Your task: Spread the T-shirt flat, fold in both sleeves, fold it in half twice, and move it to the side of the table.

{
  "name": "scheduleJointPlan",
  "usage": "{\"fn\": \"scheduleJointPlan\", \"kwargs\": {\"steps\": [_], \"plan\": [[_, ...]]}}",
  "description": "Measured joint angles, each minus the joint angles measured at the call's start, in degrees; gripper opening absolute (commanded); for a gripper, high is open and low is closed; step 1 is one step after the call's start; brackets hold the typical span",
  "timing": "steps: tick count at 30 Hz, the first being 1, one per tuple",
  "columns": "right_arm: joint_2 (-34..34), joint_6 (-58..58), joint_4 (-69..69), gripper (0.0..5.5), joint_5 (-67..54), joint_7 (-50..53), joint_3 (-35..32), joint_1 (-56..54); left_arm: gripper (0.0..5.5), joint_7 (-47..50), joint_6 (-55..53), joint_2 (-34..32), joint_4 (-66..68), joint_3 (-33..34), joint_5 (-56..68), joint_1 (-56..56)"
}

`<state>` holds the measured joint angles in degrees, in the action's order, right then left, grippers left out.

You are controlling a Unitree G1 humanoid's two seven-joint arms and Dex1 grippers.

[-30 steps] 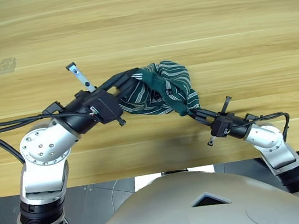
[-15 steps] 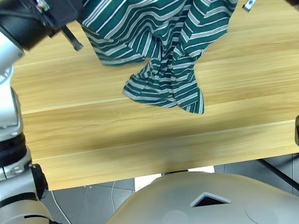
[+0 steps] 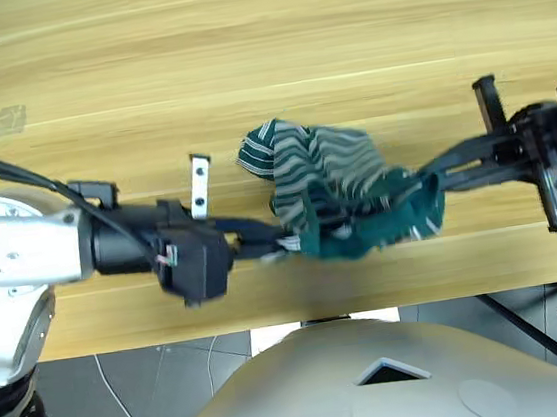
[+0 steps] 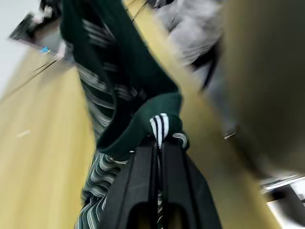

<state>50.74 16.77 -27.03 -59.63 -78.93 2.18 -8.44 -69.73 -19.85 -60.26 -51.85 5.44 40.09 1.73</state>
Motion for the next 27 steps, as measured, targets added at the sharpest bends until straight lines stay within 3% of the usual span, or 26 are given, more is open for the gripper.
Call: {"fn": "scheduleJointPlan", "kwargs": {"steps": [3,6,8,11,14,21,26,27], "plan": [[0.1,5.2,-0.1,0.01,-1.9,-1.2,0.7,-0.9,0.00,-1.2,-3.7,-1.9,0.4,1.1,6.3,-1.0],[-1.3,6.0,5.1,0.01,5.4,-2.4,4.8,-4.5,0.00,-3.1,-5.8,-2.4,6.0,-2.5,5.8,-7.1],[-4.5,2.4,14.1,0.01,15.6,-0.8,8.1,-10.2,0.00,-3.9,-5.9,-1.8,12.7,-8.3,-0.7,-13.9],[-9.9,-8.4,31.9,0.01,30.2,7.2,10.3,-21.9,0.00,0.9,-1.9,4.1,29.3,-16.4,-16.2,-27.9],[-12.0,-18.2,49.0,0.01,46.2,23.4,15.1,-34.9,0.00,12.2,3.7,11.6,49.2,-22.2,-29.0,-43.5],[-12.8,-23.7,75.6,0.01,78.7,66.0,31.7,-60.9,0.00,43.4,14.8,24.3,88.5,-35.2,-51.5,-73.4],[-12.4,-33.3,91.8,0.01,100.6,96.1,40.3,-81.1,0.00,63.3,26.8,26.8,115.0,-39.2,-65.9,-96.5],[-12.2,-34.7,93.5,0.01,101.9,98.2,40.5,-83.0,0.00,64.7,27.9,26.4,117.6,-39.1,-67.2,-98.8]]}}
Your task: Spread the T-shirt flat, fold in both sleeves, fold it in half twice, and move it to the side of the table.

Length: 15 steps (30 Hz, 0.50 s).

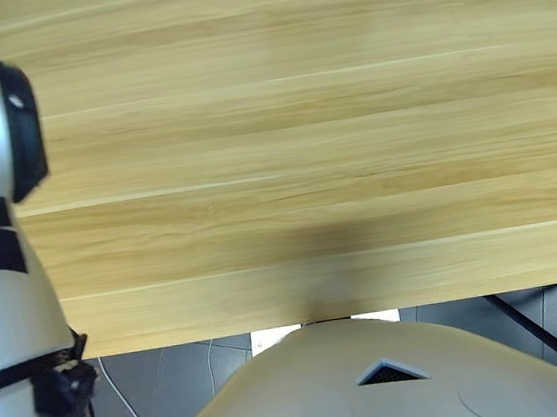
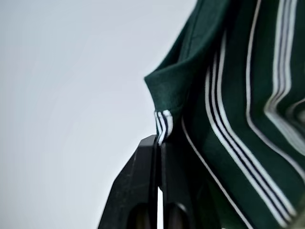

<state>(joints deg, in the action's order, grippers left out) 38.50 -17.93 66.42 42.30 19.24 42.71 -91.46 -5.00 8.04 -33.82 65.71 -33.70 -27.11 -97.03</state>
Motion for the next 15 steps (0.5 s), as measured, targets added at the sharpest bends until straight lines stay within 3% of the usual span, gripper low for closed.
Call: {"fn": "scheduleJointPlan", "kwargs": {"steps": [4,9,12,15], "plan": [[0.1,-8.0,4.6,0.01,4.0,2.9,0.7,-1.3,0.00,0.7,8.0,-1.2,5.8,-0.6,-4.4,-0.2],[-0.5,-23.0,3.6,0.01,3.9,-6.7,2.2,14.1,0.00,-10.8,19.6,0.1,1.3,-4.0,-6.3,21.0],[0.4,-30.7,-4.1,0.01,-1.2,-17.9,2.6,27.3,0.00,-19.7,22.1,-0.6,-15.1,-5.7,-3.0,41.0],[4.0,-31.2,-18.6,0.01,-12.1,-30.1,2.8,40.9,0.00,-25.8,20.0,-3.2,-34.4,-6.1,1.0,58.3]]}}
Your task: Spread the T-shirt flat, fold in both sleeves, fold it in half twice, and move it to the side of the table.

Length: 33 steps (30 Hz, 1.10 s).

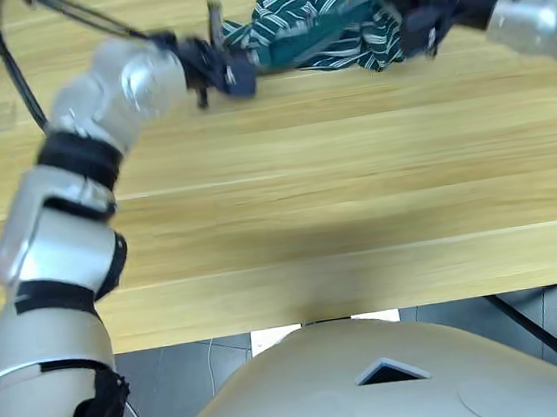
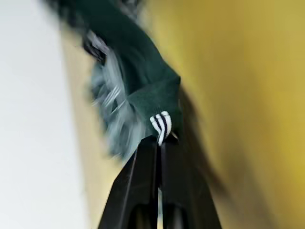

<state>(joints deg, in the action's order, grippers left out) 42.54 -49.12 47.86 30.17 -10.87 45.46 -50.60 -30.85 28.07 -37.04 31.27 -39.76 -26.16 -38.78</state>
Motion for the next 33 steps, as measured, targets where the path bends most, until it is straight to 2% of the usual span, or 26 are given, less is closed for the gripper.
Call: {"fn": "scheduleJointPlan", "kwargs": {"steps": [3,8,11,14,15,16,21,22,28,30,33], "plan": [[7.0,3.8,-17.1,0.01,-11.3,-10.2,-0.2,10.0,0.00,-4.5,-4.3,-4.5,-17.7,1.5,3.0,11.5],[18.9,12.2,-42.8,0.01,-27.0,-22.4,-1.4,20.5,0.00,-11.2,-13.2,-14.2,-44.1,11.7,6.4,21.2],[24.8,16.3,-54.8,0.01,-32.5,-29.6,-1.4,27.4,0.00,-16.1,-18.7,-20.5,-59.6,17.4,8.8,28.4],[29.8,22.6,-66.5,0.01,-37.4,-37.8,-1.0,37.2,0.00,-23.1,-24.0,-27.9,-75.6,19.7,11.8,42.2],[30.0,24.0,-68.2,0.01,-38.0,-39.5,-1.0,39.7,0.00,-24.4,-24.8,-29.3,-77.5,19.6,12.3,46.1],[30.0,25.0,-69.4,0.00,-38.0,-40.6,-1.4,41.7,0.30,-24.9,-25.6,-29.9,-78.6,19.6,12.4,49.2],[28.6,28.9,-69.8,0.00,-38.0,-44.1,-5.4,47.2,0.94,-26.0,-27.0,-30.1,-78.6,17.6,9.8,58.3],[28.0,29.5,-69.8,0.35,-38.1,-44.5,-6.1,48.2,1.14,-26.3,-26.8,-30.2,-78.3,17.6,8.8,58.6],[24.6,35.1,-71.7,1.50,-41.8,-47.5,-10.6,52.7,2.19,-27.3,-25.7,-29.4,-77.5,18.2,8.0,58.7],[25.0,37.4,-73.7,1.73,-45.3,-50.7,-11.7,54.4,2.45,-28.4,-25.9,-29.3,-78.0,18.8,9.2,58.7],[26.5,39.3,-75.8,1.73,-51.5,-56.7,-13.7,57.0,2.94,-29.8,-27.5,-29.3,-79.2,20.6,13.9,58.7]]}}
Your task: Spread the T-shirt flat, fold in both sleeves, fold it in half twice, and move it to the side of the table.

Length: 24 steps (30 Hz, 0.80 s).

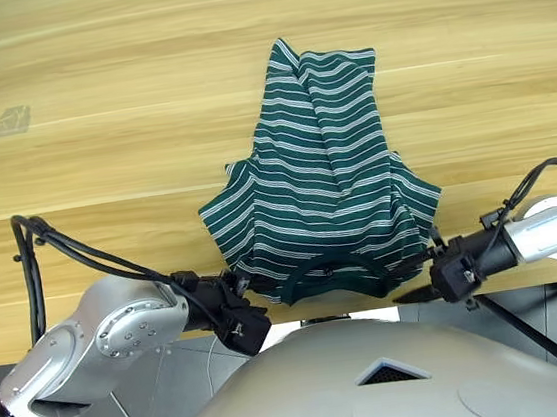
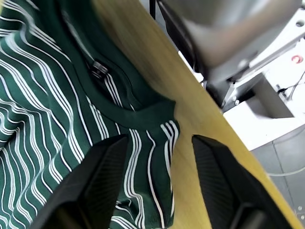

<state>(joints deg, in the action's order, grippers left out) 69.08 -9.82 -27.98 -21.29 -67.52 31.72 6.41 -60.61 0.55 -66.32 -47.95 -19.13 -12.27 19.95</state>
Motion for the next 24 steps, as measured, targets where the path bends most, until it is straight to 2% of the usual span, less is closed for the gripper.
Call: {"fn": "scheduleJointPlan", "kwargs": {"steps": [6,8,9,13,17,24], "plan": [[-0.2,2.2,0.0,1.73,-3.9,-5.6,-6.0,0.0,3.92,-6.3,-7.4,-0.4,1.3,6.7,18.8,-1.9],[-1.8,2.2,1.2,1.73,-3.7,-5.7,-7.4,-0.6,3.97,-6.4,-9.9,0.8,3.4,8.5,23.9,-5.0],[-3.5,2.2,3.1,1.73,-2.3,-4.8,-8.6,-1.7,3.97,-5.0,-11.3,3.9,5.9,9.3,25.3,-8.8],[-5.6,-1.7,8.8,1.73,5.1,-1.8,-13.0,-4.5,3.97,6.9,-9.4,14.6,27.1,7.6,15.6,-24.3],[-6.2,-6.3,14.7,1.73,14.2,1.7,-16.0,-7.3,3.97,14.4,-2.6,23.3,44.3,3.9,7.7,-33.9],[-11.7,-11.5,22.4,1.73,23.6,4.8,-14.9,-12.0,3.97,25.9,6.7,38.2,73.2,0.1,-0.1,-50.4]]}}
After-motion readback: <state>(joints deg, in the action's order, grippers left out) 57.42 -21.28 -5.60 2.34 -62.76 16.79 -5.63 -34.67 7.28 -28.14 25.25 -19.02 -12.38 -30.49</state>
